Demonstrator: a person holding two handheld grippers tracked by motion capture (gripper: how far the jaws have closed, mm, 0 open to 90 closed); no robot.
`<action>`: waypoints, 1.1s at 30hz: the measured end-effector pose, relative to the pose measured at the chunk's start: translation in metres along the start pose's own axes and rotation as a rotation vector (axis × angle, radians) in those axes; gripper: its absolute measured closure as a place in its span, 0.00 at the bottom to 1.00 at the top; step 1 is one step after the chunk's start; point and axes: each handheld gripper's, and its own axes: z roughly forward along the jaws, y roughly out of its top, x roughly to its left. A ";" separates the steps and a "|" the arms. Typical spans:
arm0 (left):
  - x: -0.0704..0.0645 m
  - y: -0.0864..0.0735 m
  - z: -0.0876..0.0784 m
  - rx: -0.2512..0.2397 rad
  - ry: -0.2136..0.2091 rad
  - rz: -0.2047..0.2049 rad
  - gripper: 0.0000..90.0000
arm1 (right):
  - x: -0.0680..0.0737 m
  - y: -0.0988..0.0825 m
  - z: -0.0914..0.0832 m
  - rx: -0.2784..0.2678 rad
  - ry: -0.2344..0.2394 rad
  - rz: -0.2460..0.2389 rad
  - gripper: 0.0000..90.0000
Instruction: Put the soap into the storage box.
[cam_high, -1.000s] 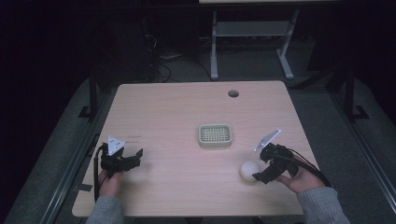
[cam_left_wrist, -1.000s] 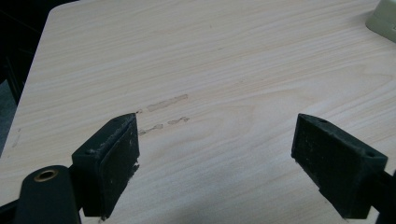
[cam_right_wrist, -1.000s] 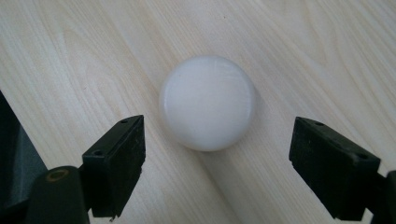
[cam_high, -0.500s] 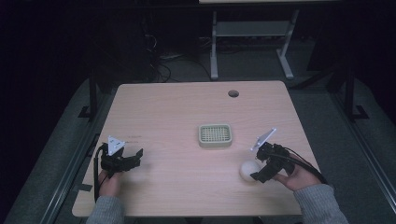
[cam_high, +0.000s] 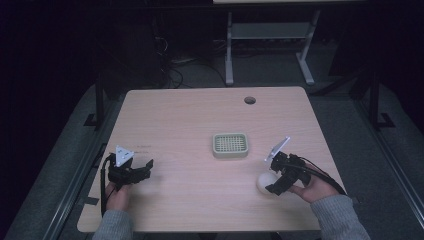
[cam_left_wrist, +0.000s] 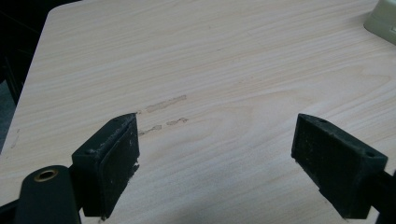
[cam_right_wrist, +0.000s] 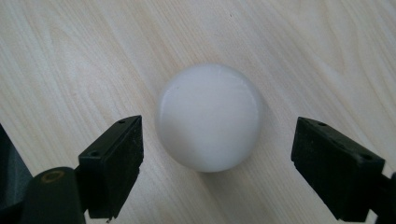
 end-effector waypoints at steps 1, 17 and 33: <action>0.000 0.000 0.000 0.000 0.000 -0.002 0.16 | 0.000 0.001 0.001 0.002 0.000 0.000 0.18; 0.000 0.000 0.000 0.003 -0.001 -0.004 0.16 | 0.000 0.009 0.020 0.061 0.020 -0.011 0.17; -0.001 0.001 0.002 0.003 -0.006 -0.002 0.16 | -0.001 0.013 0.034 0.096 0.037 -0.001 0.17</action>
